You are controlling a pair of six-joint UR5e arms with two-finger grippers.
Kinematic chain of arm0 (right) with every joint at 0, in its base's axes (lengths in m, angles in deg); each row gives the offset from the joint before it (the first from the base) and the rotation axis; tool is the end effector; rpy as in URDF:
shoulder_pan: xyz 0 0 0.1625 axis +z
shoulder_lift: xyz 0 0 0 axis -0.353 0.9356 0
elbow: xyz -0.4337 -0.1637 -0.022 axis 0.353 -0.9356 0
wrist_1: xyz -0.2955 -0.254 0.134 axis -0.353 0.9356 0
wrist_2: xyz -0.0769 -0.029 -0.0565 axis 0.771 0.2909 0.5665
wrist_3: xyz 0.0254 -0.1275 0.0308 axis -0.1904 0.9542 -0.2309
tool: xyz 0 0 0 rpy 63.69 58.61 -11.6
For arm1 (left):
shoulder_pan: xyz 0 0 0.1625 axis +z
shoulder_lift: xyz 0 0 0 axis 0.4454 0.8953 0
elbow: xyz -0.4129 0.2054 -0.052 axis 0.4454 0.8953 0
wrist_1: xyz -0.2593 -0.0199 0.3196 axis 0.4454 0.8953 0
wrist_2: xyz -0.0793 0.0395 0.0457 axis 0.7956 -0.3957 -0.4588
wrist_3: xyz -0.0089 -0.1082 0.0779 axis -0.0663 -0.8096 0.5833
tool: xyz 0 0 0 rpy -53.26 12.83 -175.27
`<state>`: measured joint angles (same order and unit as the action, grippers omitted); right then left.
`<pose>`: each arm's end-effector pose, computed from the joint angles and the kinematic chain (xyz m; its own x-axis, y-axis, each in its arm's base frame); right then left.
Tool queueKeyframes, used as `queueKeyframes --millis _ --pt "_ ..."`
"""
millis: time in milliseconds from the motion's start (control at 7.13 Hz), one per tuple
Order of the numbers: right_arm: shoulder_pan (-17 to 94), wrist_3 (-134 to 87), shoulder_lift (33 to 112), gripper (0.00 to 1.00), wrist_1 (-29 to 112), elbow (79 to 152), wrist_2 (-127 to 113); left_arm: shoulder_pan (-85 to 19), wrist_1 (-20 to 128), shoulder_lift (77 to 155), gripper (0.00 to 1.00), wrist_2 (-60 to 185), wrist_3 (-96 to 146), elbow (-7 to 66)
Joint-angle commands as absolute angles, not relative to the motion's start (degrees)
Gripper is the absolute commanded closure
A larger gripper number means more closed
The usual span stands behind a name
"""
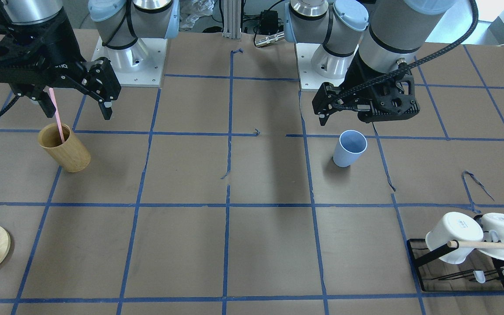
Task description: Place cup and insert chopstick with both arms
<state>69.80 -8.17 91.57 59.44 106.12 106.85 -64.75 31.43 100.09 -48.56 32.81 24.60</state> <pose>0.1363 -0.5185 0.5508 -0.9999 0.0149 0.0061 0.0135 0.9835 -0.1804 -0.1450 -0.5081 0.4880 -0.9950 -0.1001 -0.0001 -0.0999 0.9932 0.0603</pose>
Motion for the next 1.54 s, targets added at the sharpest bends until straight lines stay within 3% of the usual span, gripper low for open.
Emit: queueKeyframes --millis 0,1402 --pt "69.8 -7.9 91.5 0.00 59.4 106.2 107.1 -64.0 31.4 100.0 0.00 -48.3 35.8 24.3" --pt "69.6 -7.8 91.4 0.00 56.6 107.2 106.6 -63.6 31.4 99.9 0.00 -48.4 35.9 24.3"
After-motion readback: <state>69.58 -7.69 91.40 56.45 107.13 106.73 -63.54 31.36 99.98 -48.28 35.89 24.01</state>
